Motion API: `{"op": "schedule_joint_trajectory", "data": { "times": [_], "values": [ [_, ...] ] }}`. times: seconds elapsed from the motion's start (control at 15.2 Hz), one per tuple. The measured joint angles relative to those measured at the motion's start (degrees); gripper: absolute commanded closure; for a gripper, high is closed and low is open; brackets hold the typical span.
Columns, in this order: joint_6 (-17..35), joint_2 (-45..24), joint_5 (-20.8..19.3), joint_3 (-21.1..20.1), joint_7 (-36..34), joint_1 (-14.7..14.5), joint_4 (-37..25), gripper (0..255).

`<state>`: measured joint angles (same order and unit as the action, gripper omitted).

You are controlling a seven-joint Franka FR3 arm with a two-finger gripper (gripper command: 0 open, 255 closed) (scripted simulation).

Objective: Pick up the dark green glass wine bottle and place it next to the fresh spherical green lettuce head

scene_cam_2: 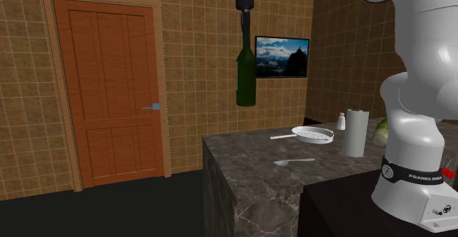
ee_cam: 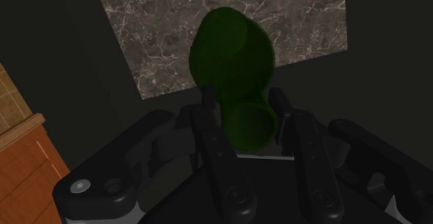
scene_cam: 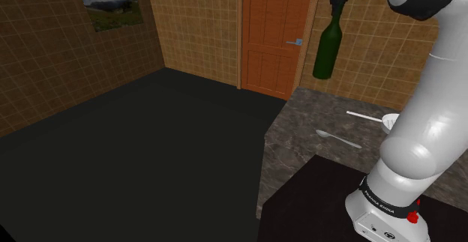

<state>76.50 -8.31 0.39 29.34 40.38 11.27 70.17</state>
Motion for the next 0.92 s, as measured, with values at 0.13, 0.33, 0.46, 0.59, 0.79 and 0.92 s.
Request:
{"op": "schedule_joint_trajectory", "data": {
  "times": [0.13,0.33,0.46,0.59,0.79,0.92],
  "values": [
    [0.2,2.2,-1.1,0.3,0.7,0.0,2.1,255],
    [1.2,7.1,-3.5,0.8,2.0,0.3,7.4,255],
    [1.9,10.5,-5.3,1.3,3.2,0.7,10.9,255],
    [2.1,13.6,-7.0,1.7,4.3,1.2,13.7,255],
    [2.5,18.4,-9.6,2.5,6.4,2.3,17.9,255],
    [2.8,20.8,-11.0,3.3,8.0,3.2,20.1,255]
  ]
}}
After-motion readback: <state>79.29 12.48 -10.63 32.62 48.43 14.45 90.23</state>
